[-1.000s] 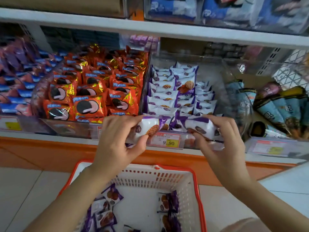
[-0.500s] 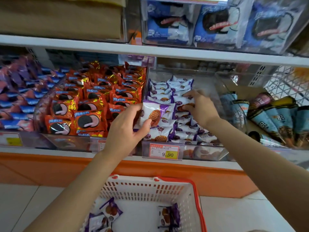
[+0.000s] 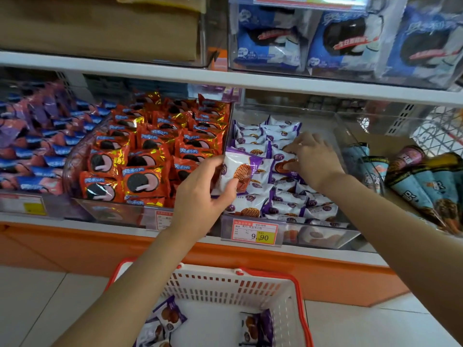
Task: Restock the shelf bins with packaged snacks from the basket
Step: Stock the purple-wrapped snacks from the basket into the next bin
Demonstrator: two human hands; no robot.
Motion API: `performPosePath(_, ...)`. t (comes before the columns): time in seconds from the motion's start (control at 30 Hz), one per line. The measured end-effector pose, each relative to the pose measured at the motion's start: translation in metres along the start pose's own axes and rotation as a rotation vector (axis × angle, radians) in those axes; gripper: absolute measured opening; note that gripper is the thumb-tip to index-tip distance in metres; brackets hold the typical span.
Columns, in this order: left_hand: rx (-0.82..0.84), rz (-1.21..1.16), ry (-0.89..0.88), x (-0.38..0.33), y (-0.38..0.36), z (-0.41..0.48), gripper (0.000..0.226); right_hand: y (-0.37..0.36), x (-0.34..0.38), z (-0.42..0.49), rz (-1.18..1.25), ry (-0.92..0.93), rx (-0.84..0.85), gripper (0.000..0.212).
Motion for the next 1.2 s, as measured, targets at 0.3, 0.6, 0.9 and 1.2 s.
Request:
performPosePath(0.3, 0.079, -0.103, 0.137, 0.005, -0.001, -0.001, 0.043, 0.003, 0.02, -0.005, 0.0, 0.036, -0.118, 0.049)
performPosePath(0.6, 0.063, -0.326, 0.317, -0.012, -0.001, -0.002, 0.029, 0.016, 0.017, -0.04, 0.519, 0.058, -0.185, 0.033)
performPosePath(0.9, -0.095, -0.636, 0.58, -0.007, 0.005, -0.021, 0.017, 0.036, 0.053, -0.108, 1.18, 0.032, -0.079, 0.037)
performPosePath(1.2, 0.231, -0.287, 0.249, -0.043, -0.01, -0.009, 0.046, 0.049, 0.063, -0.112, 1.024, 0.103, -0.116, 0.069)
Point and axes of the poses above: each hand's wrist, its own z-axis towards the middle knuckle, its own y-axis out of the back of the hand, x = y × z, the point moved 10 cm from there along z, towards the middle knuckle, and after that the axes turned 4 degrees about -x, right-handed, at the moved point
